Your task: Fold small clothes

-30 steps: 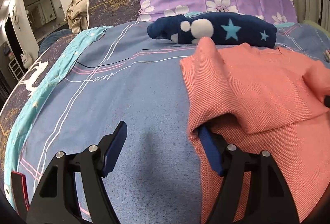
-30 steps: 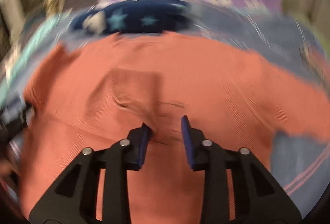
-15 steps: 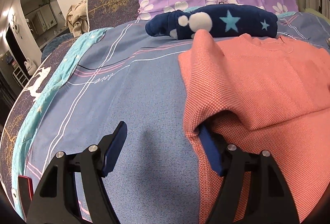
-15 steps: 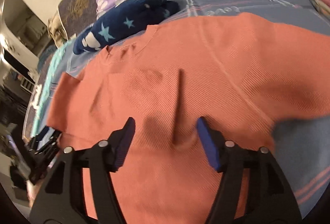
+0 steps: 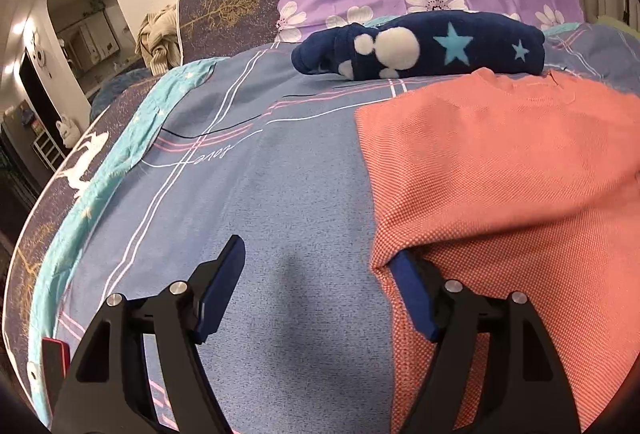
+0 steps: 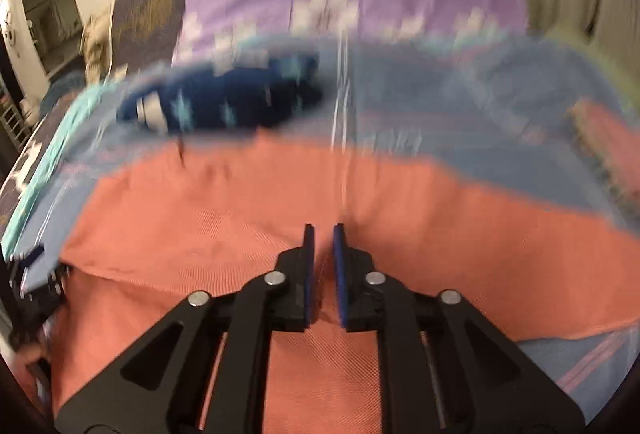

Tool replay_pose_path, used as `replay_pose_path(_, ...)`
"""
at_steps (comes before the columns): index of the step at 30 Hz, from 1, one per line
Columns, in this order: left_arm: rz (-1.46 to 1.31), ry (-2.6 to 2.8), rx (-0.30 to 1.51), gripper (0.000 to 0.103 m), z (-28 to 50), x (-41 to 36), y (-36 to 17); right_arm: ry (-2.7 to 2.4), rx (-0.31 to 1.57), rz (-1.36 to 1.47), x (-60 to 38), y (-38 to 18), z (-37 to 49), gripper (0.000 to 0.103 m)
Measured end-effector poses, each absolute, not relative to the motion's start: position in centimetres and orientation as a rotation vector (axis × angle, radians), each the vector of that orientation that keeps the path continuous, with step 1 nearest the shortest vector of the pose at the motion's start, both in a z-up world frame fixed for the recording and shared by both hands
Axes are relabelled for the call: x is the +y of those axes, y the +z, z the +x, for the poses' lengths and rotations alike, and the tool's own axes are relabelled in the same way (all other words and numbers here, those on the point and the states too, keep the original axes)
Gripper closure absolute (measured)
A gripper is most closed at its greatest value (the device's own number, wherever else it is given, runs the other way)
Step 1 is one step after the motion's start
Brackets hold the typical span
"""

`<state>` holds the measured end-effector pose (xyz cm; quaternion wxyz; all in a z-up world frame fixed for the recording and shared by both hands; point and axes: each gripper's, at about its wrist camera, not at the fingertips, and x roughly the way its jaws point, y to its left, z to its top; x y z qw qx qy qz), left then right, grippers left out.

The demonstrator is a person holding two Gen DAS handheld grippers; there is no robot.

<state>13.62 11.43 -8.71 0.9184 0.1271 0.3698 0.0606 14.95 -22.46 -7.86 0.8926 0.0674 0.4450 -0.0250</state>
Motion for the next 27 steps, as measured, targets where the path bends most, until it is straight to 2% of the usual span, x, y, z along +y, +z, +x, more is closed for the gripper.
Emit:
replay_pose_path(1, 0.261, 0.12, 0.761, 0.029, 13.4, 11.5, -8.6, -0.091, 0.946, 0.149, -23.0, -8.7, 15.0, 0.086)
replay_pose_path(6, 0.203, 0.038, 0.796, 0.032, 11.1, 12.8, -7.6, -0.063, 0.869, 0.226, -23.6, -7.4, 12.9, 0.086)
replay_pose_path(7, 0.175, 0.012, 0.796, 0.043, 10.7, 12.9, -7.2, -0.038, 0.852, 0.215, -23.2, -6.8, 12.5, 0.086)
replay_pose_path(8, 0.13, -0.026, 0.79, 0.06, 10.4, 13.1, -6.5, 0.005, 0.837, 0.209, -22.4, -6.1, 12.3, 0.086)
replay_pose_path(11, 0.017, -0.117, 0.755, 0.081, 10.7, 12.9, -4.3, 0.144, 0.843, 0.218, -19.8, -5.7, 12.3, 0.086)
replay_pose_path(16, -0.057, -0.243, 0.755, 0.084, 14.7, 10.0, -4.0, 0.088, 0.978, 0.144, -17.7, -9.7, 13.2, 0.086)
replay_pose_path(18, 0.017, -0.185, 0.836, 0.084, 16.7, 8.7, -6.5, 0.127, 0.915, 0.161, -18.3, -10.8, 12.6, 0.086)
replay_pose_path(19, 0.075, -0.122, 0.925, 0.082, 18.1, 8.3, -9.5, 0.141, 0.911, 0.183, -18.6, -10.8, 12.5, 0.086)
replay_pose_path(20, 0.065, -0.125, 0.881, 0.082, 18.0, 8.3, -10.1, 0.152, 0.923, 0.212, -19.0, -10.7, 12.5, 0.086)
replay_pose_path(25, 0.128, -0.095, 0.865, 0.083, 17.8, 7.2, -10.2, 0.153, 0.904, 0.232, -20.4, -9.4, 10.6, 0.086)
replay_pose_path(27, 0.127, -0.096, 0.864, 0.083, 17.7, 7.2, -10.3, 0.098, 0.837, 0.273, -22.9, -7.9, 9.0, 0.082)
